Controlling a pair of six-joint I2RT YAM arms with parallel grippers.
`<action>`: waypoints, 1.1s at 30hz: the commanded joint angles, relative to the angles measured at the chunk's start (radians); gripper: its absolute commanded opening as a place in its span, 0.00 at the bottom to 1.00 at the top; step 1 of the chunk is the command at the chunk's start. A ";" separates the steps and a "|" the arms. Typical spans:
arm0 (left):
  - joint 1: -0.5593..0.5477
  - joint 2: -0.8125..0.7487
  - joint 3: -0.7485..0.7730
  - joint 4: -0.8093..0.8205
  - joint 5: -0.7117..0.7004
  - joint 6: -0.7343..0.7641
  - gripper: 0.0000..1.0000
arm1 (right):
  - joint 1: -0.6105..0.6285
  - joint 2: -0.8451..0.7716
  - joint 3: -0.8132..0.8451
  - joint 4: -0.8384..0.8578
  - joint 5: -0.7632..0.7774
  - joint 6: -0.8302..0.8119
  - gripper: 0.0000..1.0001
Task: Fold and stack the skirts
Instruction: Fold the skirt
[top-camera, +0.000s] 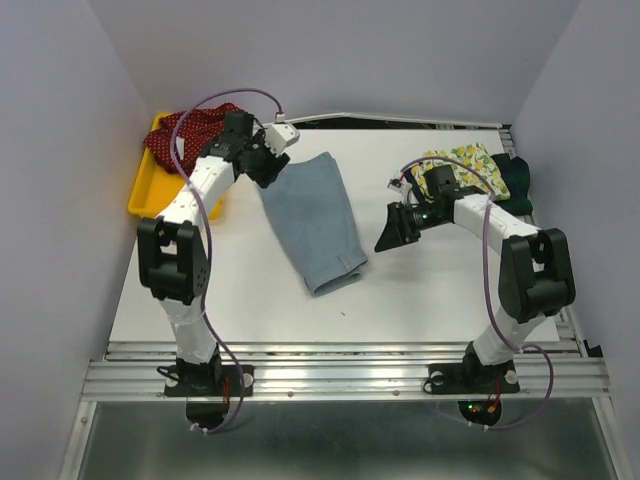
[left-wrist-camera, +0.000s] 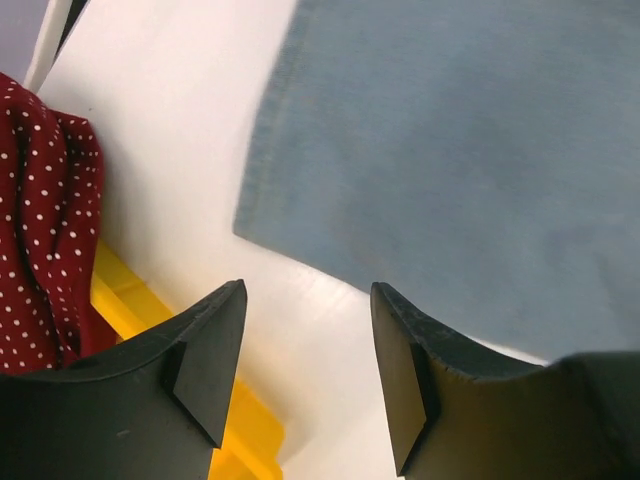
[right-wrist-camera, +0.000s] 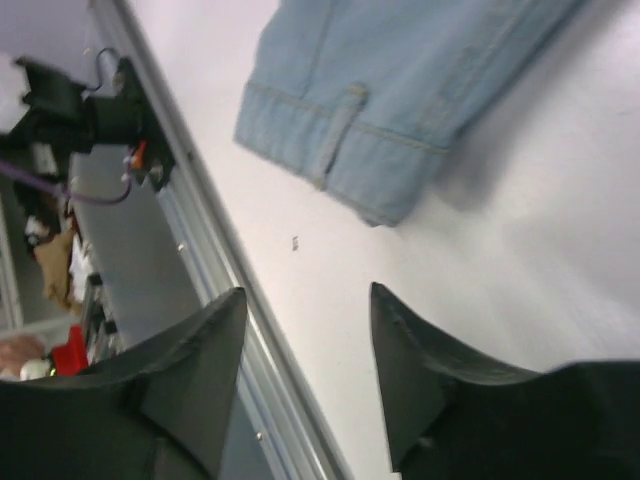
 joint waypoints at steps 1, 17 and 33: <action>-0.064 -0.231 -0.206 -0.006 0.110 0.003 0.64 | 0.001 -0.022 -0.023 0.250 0.167 0.181 0.51; -0.512 -0.513 -0.635 0.148 -0.116 -0.021 0.66 | 0.001 0.118 -0.245 0.578 0.079 0.472 0.36; -0.733 -0.393 -0.683 0.242 -0.387 -0.001 0.71 | 0.022 0.105 -0.425 0.825 0.006 0.669 0.56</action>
